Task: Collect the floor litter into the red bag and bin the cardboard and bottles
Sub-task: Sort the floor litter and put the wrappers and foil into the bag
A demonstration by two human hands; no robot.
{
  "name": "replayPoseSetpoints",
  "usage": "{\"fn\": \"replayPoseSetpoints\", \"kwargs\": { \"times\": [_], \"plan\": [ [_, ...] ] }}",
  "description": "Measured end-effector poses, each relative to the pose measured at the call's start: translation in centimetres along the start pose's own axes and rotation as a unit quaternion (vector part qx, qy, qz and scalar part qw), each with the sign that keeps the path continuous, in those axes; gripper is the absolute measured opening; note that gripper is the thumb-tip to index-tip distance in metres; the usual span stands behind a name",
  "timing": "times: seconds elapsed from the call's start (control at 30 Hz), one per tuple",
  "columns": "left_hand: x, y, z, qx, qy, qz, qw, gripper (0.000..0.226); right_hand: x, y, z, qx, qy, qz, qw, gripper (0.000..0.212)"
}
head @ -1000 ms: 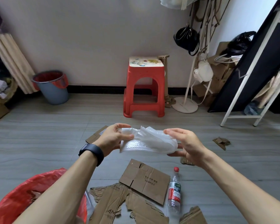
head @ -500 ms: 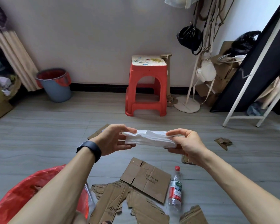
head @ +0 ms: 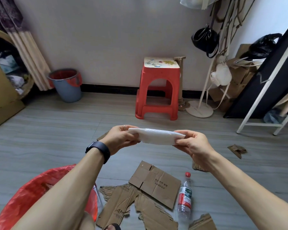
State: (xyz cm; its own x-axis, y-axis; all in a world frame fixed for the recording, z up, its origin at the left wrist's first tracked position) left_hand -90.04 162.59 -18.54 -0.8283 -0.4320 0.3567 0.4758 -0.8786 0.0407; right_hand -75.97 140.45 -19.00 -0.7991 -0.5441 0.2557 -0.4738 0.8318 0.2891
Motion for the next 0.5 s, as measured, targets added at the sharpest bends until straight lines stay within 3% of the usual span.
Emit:
{"fn": "replayPoseSetpoints", "kwargs": {
  "times": [0.17,0.23,0.37,0.5],
  "plan": [
    [0.9,0.3,-0.5,0.029,-0.074,-0.130,0.988,0.019,-0.1,-0.2,-0.1,0.051,-0.061,0.030,0.996,0.028],
    [0.9,-0.1,-0.4,-0.006,-0.061,-0.134,0.989,0.025,0.2,0.1,0.2,0.065,-0.078,0.029,0.994,0.029],
    [1.0,-2.3,0.4,-0.154,0.022,-0.008,0.988,0.021,0.4,1.9,1.3,0.108,-0.075,0.005,0.991,0.029],
    [2.4,-7.2,0.8,-0.314,0.091,0.104,0.939,0.017,0.3,6.4,3.4,0.279,-0.085,-0.060,0.955,0.026]
  ]
}}
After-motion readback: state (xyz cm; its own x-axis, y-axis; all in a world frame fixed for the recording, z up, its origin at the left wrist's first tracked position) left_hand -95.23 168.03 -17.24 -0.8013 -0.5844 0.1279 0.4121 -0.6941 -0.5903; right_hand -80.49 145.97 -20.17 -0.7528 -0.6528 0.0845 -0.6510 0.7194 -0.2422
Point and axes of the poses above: each hand's wrist, its own x-axis away from the middle knuckle, its own y-axis out of the palm, z = x × y, the point moved 4 cm from there along -x, towards the middle knuckle, and after that the axes turned 7 degrees about -x, right-handed, at the moved point
